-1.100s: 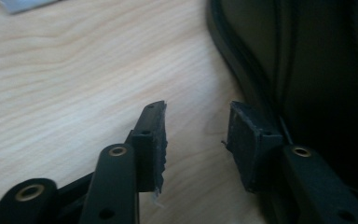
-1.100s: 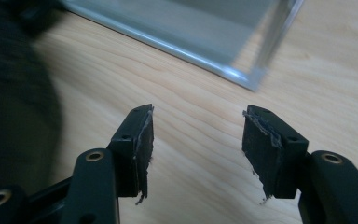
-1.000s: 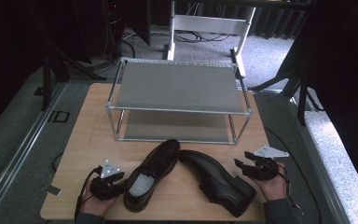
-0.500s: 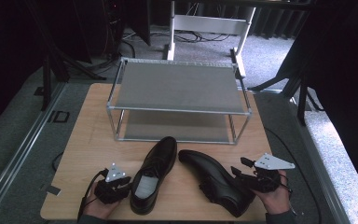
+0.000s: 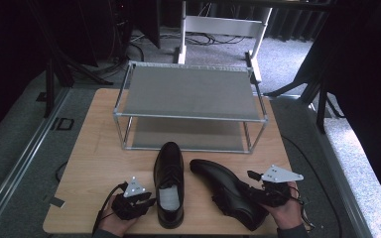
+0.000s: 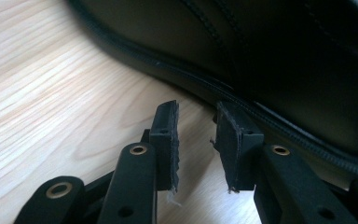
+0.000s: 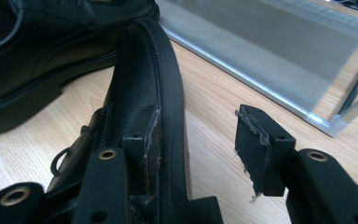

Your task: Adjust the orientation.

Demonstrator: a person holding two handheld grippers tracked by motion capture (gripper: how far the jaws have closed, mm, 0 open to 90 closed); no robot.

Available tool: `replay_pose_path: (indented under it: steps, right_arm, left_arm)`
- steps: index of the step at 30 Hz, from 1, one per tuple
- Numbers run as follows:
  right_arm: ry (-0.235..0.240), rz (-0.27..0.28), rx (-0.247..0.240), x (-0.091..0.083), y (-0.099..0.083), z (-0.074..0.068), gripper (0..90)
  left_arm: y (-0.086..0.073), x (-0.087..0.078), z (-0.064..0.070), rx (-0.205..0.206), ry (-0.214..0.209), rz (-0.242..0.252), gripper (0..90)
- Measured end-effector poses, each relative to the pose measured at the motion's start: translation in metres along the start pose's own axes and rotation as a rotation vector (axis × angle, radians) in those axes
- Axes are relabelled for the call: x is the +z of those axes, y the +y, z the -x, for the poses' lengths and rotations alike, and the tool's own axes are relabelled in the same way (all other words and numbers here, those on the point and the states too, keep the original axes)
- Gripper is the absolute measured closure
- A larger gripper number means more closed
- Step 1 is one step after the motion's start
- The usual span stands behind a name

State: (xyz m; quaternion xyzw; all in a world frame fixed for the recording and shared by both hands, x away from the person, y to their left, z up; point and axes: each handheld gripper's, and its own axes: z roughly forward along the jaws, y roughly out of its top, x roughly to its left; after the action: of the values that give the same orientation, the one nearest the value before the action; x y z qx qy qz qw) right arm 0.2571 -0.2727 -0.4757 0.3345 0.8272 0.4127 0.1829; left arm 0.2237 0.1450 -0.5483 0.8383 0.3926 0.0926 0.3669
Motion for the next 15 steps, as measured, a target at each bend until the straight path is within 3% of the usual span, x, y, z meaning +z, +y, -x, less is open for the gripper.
replay_pose_path:
  steps: [11,15]
  right_arm:
    - [0.013,-0.015,-0.016,0.005,0.0,0.001,56.6]
    - [0.013,-0.007,0.0,0.005,-0.001,0.005,58.0]
  left_arm:
    - [0.008,0.014,0.011,0.021,-0.047,0.007,68.6]
    - [0.012,0.02,0.016,0.03,-0.067,0.013,68.1]
